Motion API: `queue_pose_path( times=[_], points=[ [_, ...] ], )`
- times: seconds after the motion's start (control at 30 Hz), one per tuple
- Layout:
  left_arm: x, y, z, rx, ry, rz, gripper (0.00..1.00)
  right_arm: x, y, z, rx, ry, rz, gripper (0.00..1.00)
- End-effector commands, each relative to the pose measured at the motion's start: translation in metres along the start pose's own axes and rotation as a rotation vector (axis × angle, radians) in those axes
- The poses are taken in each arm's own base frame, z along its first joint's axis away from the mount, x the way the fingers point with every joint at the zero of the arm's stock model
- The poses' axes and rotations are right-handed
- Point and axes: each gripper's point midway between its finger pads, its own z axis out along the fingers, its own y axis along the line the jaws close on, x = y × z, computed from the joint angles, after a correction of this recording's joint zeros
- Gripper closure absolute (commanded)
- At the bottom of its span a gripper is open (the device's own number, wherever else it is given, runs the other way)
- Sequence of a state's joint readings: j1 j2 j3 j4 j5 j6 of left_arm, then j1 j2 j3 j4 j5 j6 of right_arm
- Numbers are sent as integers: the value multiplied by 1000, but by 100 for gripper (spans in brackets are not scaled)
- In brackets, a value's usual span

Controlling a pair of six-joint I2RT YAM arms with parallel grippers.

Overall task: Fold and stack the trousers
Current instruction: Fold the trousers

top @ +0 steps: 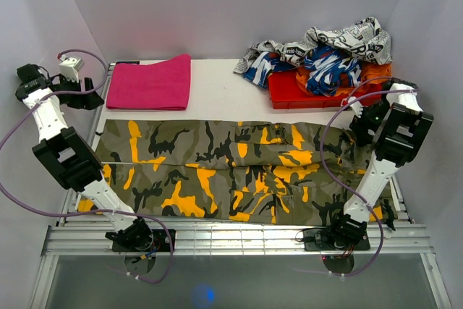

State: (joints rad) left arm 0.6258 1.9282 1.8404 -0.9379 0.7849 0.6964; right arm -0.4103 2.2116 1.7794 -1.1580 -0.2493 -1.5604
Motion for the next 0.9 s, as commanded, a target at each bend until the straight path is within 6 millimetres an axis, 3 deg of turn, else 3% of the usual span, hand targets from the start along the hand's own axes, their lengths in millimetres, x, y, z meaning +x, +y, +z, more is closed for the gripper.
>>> queue_pose_path(
  times=[0.0, 0.27, 0.37, 0.4, 0.43, 0.67, 0.77, 0.8, 0.87],
  points=[
    [-8, -10, -6, 14, -13, 35, 20, -20, -2, -12, 2, -47, -57, 15],
    [-9, -10, -9, 7, -11, 35, 21, -26, -12, -16, 21, -64, -76, 10],
    [-7, -10, -9, 6, -1, 33, 21, -23, -12, -8, -1, -48, -81, 21],
    [-7, -8, -8, 3, 0, 34, 21, -20, -11, -7, -12, -31, -86, 31],
    [-12, -7, -10, -3, -8, 41, 21, -17, -9, -4, -27, -24, -83, 35],
    [-20, 12, -4, -32, 6, 75, 22, -1, 16, 20, -135, 52, -75, 48],
    [-25, 22, 6, -32, 21, 149, 22, 3, 21, 18, -128, 82, -100, 65],
    [-21, 23, 20, -8, 44, 210, 24, 5, 21, 16, -121, 93, -104, 78],
    [-18, 23, 30, 13, 68, 272, 26, 3, 18, 8, -91, 106, -115, 92]
  ],
)
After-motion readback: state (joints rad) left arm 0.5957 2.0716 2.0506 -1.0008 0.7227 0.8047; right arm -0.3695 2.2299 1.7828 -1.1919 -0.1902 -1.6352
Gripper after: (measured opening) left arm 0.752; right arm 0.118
